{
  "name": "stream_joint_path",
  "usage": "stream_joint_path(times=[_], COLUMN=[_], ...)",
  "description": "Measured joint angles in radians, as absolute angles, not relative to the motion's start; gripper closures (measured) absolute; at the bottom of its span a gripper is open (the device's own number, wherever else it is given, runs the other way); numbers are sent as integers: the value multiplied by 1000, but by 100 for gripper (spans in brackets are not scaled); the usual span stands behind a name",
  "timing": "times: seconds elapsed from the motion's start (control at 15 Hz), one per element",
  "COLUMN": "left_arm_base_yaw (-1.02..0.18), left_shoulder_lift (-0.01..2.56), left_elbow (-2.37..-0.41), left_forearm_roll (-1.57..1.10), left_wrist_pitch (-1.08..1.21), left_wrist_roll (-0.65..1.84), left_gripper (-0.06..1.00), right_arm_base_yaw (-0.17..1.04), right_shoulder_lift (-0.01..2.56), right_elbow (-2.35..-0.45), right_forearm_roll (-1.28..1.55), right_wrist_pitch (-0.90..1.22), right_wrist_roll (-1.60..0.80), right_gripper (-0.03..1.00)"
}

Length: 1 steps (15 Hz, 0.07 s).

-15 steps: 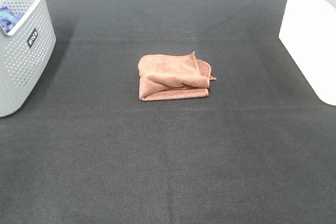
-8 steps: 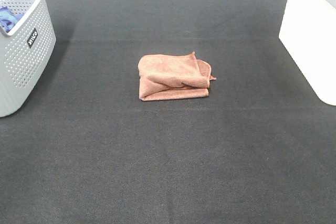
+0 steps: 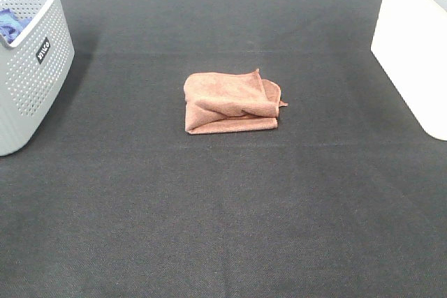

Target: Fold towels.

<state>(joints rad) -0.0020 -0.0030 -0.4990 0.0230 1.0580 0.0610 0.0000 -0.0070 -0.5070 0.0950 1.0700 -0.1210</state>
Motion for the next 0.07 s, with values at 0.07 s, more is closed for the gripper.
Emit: stream_joint_path(times=[0.07], left_arm_base_yaw=[-2], left_shoulder_lift=[-3], left_elbow=[-499], left_forearm_roll=[23], left_wrist_pitch=[1058], left_wrist_roll=[61], left_gripper=[46], right_arm_base_yaw=[0], right_shoulder_lift=[-7], right_elbow=[-507], right_forearm_roll=[95], right_wrist_pitch=[1070], right_wrist_roll=[-121], right_gripper=[21])
